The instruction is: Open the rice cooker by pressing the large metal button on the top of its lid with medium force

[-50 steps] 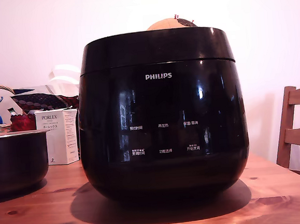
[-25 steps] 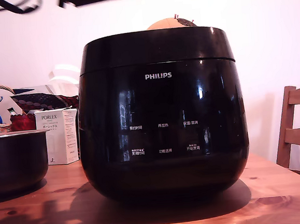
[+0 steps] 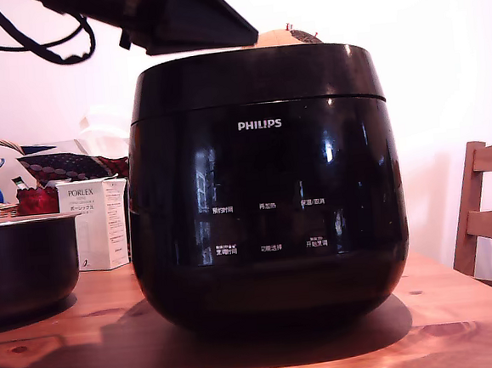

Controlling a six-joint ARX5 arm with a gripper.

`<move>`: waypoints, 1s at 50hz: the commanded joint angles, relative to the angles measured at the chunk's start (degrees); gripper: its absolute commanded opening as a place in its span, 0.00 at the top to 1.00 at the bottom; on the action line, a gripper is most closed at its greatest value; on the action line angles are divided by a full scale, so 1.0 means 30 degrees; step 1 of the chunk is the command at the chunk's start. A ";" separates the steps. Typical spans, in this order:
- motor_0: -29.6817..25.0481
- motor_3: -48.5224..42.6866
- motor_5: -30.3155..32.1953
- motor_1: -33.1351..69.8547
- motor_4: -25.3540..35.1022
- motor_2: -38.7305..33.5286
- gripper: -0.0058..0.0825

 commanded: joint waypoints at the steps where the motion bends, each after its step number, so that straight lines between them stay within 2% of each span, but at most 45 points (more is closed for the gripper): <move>1: -0.0153 0.0226 0.0270 0.0554 -0.0138 0.0058 0.96; 13: -0.0386 -0.0962 0.0758 0.1851 -0.0896 0.0058 0.96; 23: -0.0787 -0.2470 0.2047 0.2171 -0.1625 0.0058 0.96; 50: -0.0364 -0.5625 0.2106 0.2171 -0.2783 0.0058 0.96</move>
